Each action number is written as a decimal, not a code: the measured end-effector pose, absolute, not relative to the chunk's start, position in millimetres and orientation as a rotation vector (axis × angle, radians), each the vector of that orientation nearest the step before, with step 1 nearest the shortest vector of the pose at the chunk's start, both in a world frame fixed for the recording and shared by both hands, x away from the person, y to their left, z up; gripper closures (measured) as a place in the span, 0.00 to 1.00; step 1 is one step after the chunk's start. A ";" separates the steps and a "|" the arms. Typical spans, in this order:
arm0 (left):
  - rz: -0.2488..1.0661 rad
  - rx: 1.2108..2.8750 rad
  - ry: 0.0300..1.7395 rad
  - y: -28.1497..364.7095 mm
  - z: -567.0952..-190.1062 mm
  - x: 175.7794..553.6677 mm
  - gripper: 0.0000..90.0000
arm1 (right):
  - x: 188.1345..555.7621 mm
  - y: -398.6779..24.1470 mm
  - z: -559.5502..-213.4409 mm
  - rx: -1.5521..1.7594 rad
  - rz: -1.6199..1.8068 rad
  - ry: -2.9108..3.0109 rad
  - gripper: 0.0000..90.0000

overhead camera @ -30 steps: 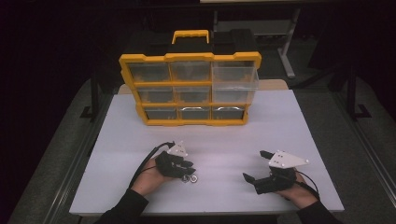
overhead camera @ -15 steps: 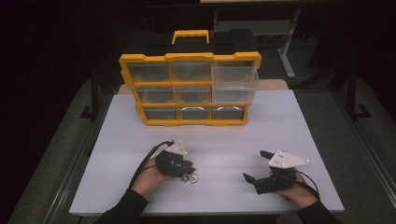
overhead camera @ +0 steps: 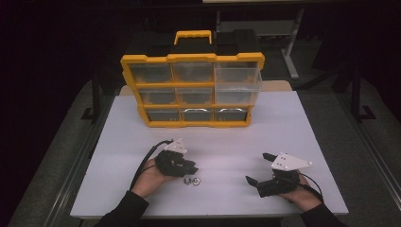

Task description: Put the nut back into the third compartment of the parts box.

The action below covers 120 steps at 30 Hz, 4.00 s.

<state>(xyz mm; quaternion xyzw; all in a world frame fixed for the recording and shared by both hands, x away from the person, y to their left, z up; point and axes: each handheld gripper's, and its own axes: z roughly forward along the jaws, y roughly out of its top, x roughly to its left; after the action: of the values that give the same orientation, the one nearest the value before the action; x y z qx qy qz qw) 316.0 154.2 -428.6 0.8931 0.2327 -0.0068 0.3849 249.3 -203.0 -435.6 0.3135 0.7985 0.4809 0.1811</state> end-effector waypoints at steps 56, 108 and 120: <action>-0.008 2.196 0.544 138.5 -345.3 333.0 0.78 | 248.1 -202.4 -435.2 0.890 1.367 2.259 0.00; 0.013 2.120 0.497 135.9 -251.6 368.3 0.78 | 248.4 -202.9 -435.3 0.887 1.369 2.257 0.00; 0.046 2.124 0.477 129.1 -228.5 374.0 0.78 | 248.6 -203.0 -435.5 0.890 1.371 2.257 0.00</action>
<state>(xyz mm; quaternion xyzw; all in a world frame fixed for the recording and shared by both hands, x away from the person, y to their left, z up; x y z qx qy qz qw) 374.0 129.1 -228.5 0.8643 0.1939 0.0189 0.4637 248.6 -203.0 -435.5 0.3142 0.7973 0.4841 0.1765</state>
